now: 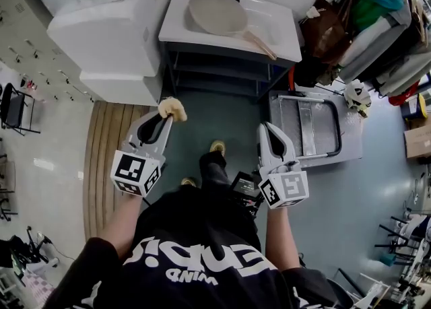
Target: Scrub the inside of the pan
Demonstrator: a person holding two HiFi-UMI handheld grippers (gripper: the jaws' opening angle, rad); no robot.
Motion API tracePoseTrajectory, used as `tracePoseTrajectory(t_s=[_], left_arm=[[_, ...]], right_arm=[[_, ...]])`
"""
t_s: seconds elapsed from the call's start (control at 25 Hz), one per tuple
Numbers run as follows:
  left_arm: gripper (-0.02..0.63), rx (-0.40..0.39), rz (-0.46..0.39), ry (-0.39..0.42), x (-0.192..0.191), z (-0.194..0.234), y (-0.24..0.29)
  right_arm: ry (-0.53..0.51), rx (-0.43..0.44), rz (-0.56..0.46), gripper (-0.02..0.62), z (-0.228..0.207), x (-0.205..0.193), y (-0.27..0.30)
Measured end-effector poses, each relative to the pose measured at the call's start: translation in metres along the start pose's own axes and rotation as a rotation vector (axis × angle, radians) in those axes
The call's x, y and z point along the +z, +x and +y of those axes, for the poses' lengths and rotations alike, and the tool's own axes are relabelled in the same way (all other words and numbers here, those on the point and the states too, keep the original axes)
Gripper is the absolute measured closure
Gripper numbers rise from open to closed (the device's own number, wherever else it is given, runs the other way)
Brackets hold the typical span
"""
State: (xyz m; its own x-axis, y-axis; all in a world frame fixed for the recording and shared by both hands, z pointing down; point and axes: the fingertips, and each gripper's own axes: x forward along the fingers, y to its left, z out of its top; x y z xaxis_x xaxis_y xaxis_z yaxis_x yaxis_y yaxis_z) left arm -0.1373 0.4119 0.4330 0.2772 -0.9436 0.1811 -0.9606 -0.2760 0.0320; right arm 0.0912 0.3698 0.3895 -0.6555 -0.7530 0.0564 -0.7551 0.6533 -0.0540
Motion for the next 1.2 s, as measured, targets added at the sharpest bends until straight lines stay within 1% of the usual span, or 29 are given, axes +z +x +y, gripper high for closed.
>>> tracePoseTrajectory(t_s=[0.2,0.44,0.64,0.96,1.2], left_arm=[[0.549,0.002,0.010,-0.004,-0.007,0.010,0.010],[0.549,0.003,0.011,0.003,-0.004,0.027,0.034],[0.549,0.012,0.016,0.004,-0.003,0.047,0.058],[0.549,0.002,0.009,0.001,0.011,0.069,0.120],[0.549,0.004,0.009,-0.011,0.028,0.079,0.173]], right_arm=[[0.003,-0.002,0.008,0.586,-0.004,-0.008,0.016],[0.008,0.008,0.012,0.586,-0.016,-0.015,0.048],[-0.009,0.010,0.026,0.586,-0.028,-0.016,0.078],[-0.012,0.006,0.037,0.586,-0.064,-0.014,0.128],[-0.019,0.016,0.045,0.586,-0.105,-0.006,0.166]])
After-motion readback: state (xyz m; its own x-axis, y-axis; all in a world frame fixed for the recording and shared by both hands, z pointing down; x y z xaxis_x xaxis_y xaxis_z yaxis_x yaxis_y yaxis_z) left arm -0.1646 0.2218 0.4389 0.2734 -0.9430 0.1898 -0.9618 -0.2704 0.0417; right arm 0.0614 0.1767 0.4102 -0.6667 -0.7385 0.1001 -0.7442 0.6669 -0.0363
